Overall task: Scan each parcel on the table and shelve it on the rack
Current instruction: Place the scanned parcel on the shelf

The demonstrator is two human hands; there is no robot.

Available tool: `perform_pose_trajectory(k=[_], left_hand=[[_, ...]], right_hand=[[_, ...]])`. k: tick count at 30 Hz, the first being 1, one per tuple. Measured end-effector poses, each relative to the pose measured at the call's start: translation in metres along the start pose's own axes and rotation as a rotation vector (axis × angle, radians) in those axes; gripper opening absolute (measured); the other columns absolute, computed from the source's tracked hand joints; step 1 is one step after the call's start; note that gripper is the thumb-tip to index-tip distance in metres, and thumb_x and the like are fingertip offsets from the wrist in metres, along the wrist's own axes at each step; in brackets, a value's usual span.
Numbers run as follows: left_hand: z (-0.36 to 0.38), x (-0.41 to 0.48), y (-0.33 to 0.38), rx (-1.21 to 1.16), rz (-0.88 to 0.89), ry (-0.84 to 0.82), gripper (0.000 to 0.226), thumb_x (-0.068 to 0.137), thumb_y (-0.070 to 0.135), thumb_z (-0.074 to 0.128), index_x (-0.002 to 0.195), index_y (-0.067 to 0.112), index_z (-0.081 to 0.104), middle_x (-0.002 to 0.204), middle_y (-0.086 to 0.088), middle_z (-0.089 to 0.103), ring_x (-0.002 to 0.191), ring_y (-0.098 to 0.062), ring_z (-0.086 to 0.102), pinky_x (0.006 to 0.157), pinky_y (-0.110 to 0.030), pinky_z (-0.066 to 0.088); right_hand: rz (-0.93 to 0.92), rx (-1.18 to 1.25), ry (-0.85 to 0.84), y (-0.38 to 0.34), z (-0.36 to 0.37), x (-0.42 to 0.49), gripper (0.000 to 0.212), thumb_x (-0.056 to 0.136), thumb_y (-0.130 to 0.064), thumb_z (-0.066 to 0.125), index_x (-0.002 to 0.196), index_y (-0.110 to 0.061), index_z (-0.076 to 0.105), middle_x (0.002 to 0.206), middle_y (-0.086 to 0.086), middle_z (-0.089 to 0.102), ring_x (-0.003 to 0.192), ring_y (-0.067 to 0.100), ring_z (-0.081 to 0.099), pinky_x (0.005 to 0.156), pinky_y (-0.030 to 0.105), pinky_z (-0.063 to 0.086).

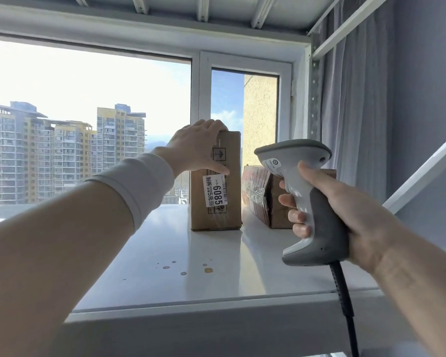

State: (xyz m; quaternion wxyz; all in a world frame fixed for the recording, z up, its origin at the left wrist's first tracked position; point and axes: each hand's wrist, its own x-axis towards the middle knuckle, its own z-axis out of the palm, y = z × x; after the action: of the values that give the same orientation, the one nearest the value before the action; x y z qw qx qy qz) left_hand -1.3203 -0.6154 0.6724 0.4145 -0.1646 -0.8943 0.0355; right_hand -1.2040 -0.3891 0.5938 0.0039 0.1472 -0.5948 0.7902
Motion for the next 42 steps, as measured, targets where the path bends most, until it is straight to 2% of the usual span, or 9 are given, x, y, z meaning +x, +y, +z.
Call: perform_pose_trajectory(k=[7,10,12,14,18,20,24,34,42], left_hand=[[0.004,0.002,-0.002,-0.026,0.020,0.010,0.093,0.059,0.061,0.074,0.133,0.018,0.037,0.125,-0.004,0.052,0.115,-0.022,0.044,0.098,-0.037,0.029],[-0.003,0.001,-0.002,0.023,0.049,-0.014,0.099,0.064,0.064,0.068,0.142,0.015,0.030,0.141,-0.007,0.044,0.134,-0.022,0.031,0.113,-0.040,0.003],[-0.010,-0.002,0.002,0.040,0.044,-0.026,0.105,0.069,0.065,0.061,0.149,0.015,0.014,0.155,-0.006,0.023,0.144,-0.018,0.011,0.112,-0.044,-0.015],[-0.021,-0.008,0.015,-0.022,0.017,0.021,0.105,0.073,0.064,0.056,0.150,0.015,0.004,0.158,-0.003,0.009,0.146,-0.016,0.000,0.111,-0.048,-0.018],[-0.051,-0.031,0.059,-0.452,-0.047,0.111,0.089,0.080,0.047,0.064,0.149,0.018,0.015,0.157,-0.001,0.016,0.145,-0.016,0.011,0.116,-0.040,0.002],[-0.064,-0.046,0.082,-0.751,-0.064,0.136,0.076,0.083,0.043,0.063,0.146,0.019,0.028,0.153,0.000,0.029,0.140,-0.016,0.026,0.109,-0.028,0.020],[-0.065,-0.089,0.141,-1.302,-0.086,0.221,0.055,0.088,0.032,0.060,0.136,0.015,0.040,0.130,0.004,0.050,0.118,-0.005,0.047,0.091,-0.006,0.038],[-0.071,-0.232,0.384,-1.902,-0.148,-0.304,0.041,0.090,0.023,0.059,0.128,0.012,0.050,0.125,-0.003,0.060,0.087,0.011,0.056,0.079,-0.010,0.048],[-0.166,-0.361,0.597,-2.067,-0.096,-0.626,0.035,0.090,0.030,0.059,0.122,0.019,0.053,0.122,0.000,0.061,0.103,-0.005,0.060,0.082,-0.018,0.047]], right_hand=[[0.036,0.046,-0.022,0.001,-0.001,0.004,0.040,0.081,-0.039,0.064,0.105,-0.007,0.064,0.060,0.005,0.065,0.041,0.012,0.048,0.033,0.021,0.039],[0.053,0.066,-0.019,-0.003,0.001,0.001,0.036,0.084,-0.038,0.062,0.102,-0.007,0.064,0.059,0.005,0.064,0.041,0.011,0.048,0.034,0.020,0.039],[0.042,0.088,-0.009,-0.007,0.001,-0.004,0.033,0.085,-0.037,0.061,0.099,-0.007,0.064,0.058,0.005,0.063,0.040,0.011,0.048,0.034,0.019,0.040],[0.013,0.107,0.001,-0.008,0.001,-0.014,0.033,0.085,-0.037,0.061,0.100,-0.008,0.063,0.060,0.005,0.064,0.041,0.012,0.048,0.035,0.018,0.040],[-0.051,0.114,0.024,-0.005,-0.004,-0.044,0.032,0.087,-0.035,0.059,0.105,-0.009,0.060,0.064,0.003,0.061,0.044,0.011,0.048,0.036,0.018,0.039],[-0.094,0.102,0.060,-0.004,-0.009,-0.064,0.030,0.084,-0.034,0.060,0.100,-0.010,0.057,0.064,0.002,0.060,0.044,0.010,0.047,0.036,0.017,0.038],[-0.165,0.054,0.201,0.001,-0.027,-0.117,0.035,0.077,-0.032,0.063,0.102,-0.009,0.055,0.062,0.000,0.059,0.044,0.009,0.046,0.036,0.017,0.037],[-0.147,-0.092,0.691,0.001,-0.091,-0.338,0.022,0.087,-0.030,0.060,0.087,-0.008,0.059,0.060,0.000,0.061,0.043,0.012,0.048,0.038,0.017,0.037],[-0.148,-0.085,0.962,-0.007,-0.161,-0.573,0.021,0.090,-0.028,0.056,0.085,-0.008,0.056,0.060,0.003,0.060,0.042,0.013,0.048,0.037,0.018,0.037]])
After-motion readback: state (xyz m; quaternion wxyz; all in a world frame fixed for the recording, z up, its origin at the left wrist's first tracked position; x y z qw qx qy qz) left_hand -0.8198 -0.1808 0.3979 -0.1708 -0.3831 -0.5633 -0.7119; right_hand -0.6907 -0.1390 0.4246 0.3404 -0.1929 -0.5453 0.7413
